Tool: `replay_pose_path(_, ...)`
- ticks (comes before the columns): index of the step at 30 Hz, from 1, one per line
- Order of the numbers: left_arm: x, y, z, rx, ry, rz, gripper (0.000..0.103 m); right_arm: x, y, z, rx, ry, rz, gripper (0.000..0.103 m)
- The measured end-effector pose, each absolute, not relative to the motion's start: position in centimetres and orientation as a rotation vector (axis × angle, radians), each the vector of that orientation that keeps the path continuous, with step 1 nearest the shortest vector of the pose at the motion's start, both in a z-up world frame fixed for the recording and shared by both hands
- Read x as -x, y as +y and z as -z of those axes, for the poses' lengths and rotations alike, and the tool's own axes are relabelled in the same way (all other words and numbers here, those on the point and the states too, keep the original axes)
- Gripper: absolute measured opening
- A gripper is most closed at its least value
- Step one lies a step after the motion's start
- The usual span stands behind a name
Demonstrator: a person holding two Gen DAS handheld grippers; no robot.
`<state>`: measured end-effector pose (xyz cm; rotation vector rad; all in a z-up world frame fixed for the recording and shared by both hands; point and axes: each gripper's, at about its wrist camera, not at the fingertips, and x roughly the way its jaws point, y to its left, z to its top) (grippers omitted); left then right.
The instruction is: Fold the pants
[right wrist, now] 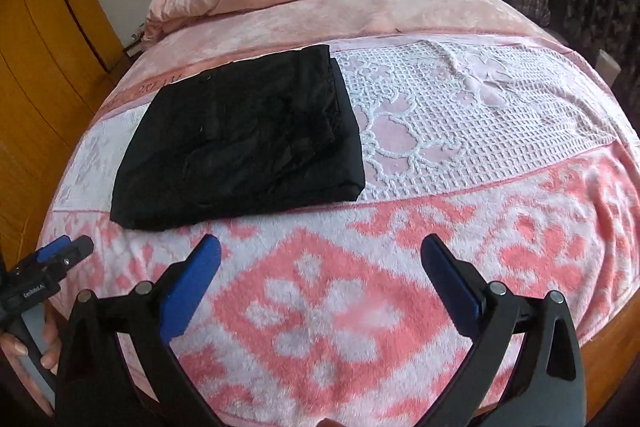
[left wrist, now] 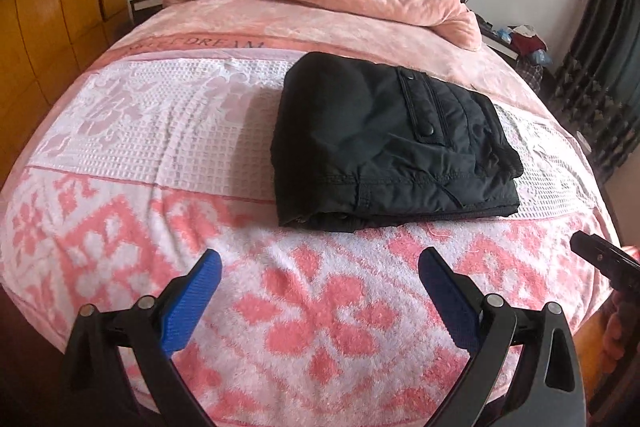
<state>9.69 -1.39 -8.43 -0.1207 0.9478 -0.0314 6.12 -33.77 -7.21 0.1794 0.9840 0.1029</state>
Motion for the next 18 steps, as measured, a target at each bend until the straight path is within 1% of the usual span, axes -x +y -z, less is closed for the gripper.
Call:
replay_pose_path(12,-7.3,-1.5,5.6,0.105,0.898,0.016,0.099,-4.1,-32.6,4.2,-0.134,0.957,-0.086,0.1)
replay_pose_path(18,-6.8,-1.9,5.1,0.086,0.895,0.026,0.099,-3.5,-31.5,3.0,-0.093,0.939,-0.072,0.1)
